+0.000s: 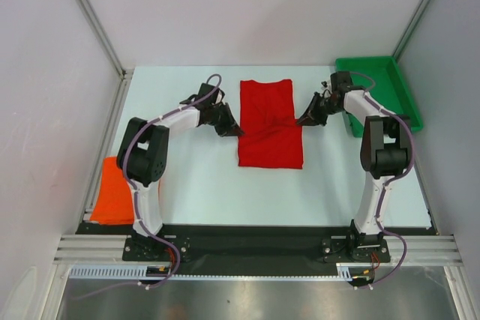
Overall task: Fold and stack the t-shirts
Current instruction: Fold the tshirt
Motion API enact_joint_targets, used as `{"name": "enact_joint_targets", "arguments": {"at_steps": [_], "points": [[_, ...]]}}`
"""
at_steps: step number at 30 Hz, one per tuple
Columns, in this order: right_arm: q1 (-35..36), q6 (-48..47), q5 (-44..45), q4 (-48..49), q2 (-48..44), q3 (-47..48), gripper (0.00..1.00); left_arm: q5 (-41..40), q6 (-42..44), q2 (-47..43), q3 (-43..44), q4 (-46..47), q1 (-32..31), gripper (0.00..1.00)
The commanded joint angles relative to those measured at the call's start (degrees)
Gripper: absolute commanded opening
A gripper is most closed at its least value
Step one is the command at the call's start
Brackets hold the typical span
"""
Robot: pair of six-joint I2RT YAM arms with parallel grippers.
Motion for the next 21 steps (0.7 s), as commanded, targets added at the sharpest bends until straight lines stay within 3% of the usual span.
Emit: {"name": "enact_joint_targets", "arguments": {"at_steps": [1, 19, 21], "points": [[-0.45, -1.64, -2.20, -0.97, 1.28, 3.44, 0.00, 1.39, 0.98, 0.51, 3.85, -0.32, 0.84, 0.00], [-0.89, -1.64, -2.29, -2.81, 9.28, 11.52, 0.00, 4.99, 3.61, 9.47, 13.87, -3.12, 2.60, 0.00], [-1.15, -2.08, -2.11, -3.16, 10.77, 13.36, 0.05, 4.03, 5.01, 10.61, 16.07, -4.44, 2.78, 0.06]]}}
